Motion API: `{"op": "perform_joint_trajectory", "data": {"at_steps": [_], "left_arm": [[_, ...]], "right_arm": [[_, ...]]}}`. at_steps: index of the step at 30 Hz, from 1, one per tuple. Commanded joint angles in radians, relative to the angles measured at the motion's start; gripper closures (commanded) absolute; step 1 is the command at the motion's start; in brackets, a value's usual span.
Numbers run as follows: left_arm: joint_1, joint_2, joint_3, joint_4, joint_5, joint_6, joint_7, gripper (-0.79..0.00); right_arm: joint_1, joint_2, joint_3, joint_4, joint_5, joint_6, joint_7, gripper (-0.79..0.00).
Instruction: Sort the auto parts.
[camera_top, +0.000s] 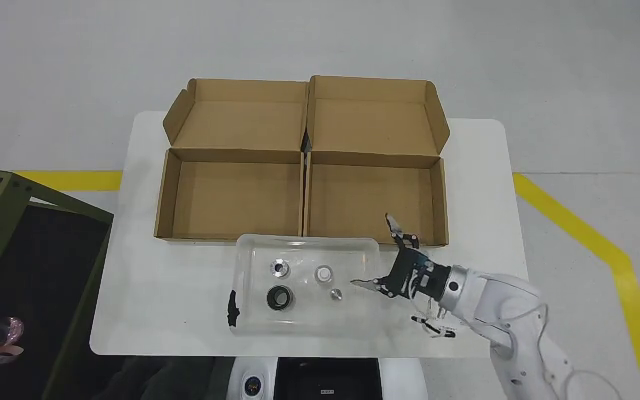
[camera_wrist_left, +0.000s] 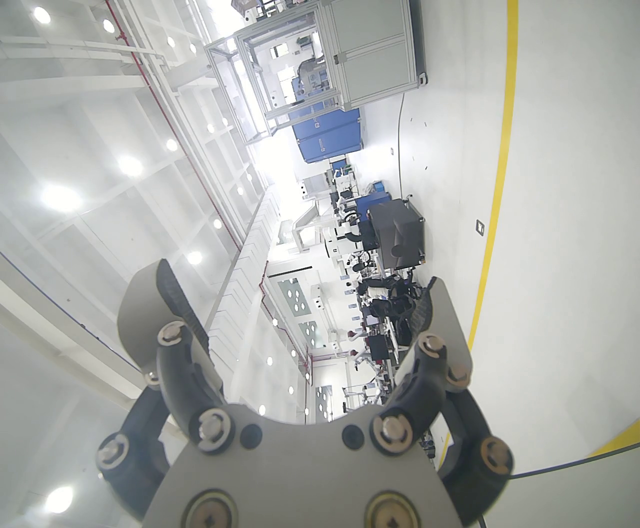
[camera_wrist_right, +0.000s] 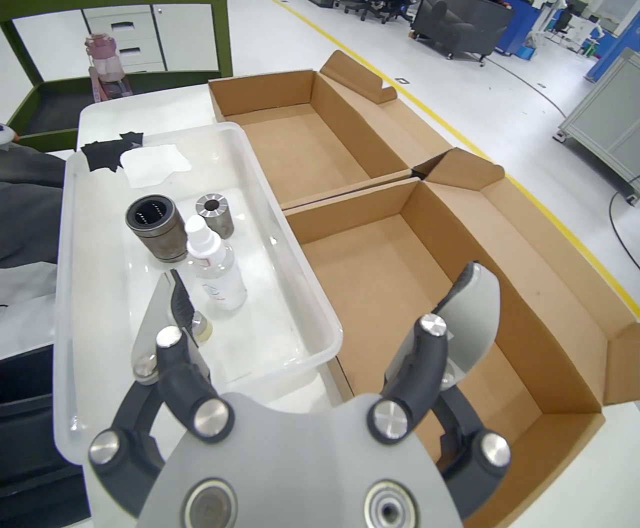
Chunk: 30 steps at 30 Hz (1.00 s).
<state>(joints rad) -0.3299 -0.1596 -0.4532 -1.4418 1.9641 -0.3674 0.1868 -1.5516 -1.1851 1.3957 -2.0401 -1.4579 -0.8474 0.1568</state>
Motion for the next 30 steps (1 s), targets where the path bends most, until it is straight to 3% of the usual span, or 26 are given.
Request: {"op": "perform_joint_trajectory", "data": {"at_steps": [1, 16, 30], "left_arm": [[0.0, 0.0, 0.0, 0.0, 0.0, 0.0, 0.0, -0.785], [0.0, 0.0, 0.0, 0.0, 0.0, 0.0, 0.0, -0.785], [0.0, 0.0, 0.0, 0.0, 0.0, 0.0, 0.0, -0.785]], "right_arm": [[0.01, 0.0, -0.021, -0.003, -0.001, -0.003, 0.024, -0.785], [0.104, -0.006, -0.236, 0.041, -0.001, -0.014, 0.16, -0.785], [0.168, -0.006, -0.322, 0.093, 0.006, -0.004, 0.225, -0.785]]}}
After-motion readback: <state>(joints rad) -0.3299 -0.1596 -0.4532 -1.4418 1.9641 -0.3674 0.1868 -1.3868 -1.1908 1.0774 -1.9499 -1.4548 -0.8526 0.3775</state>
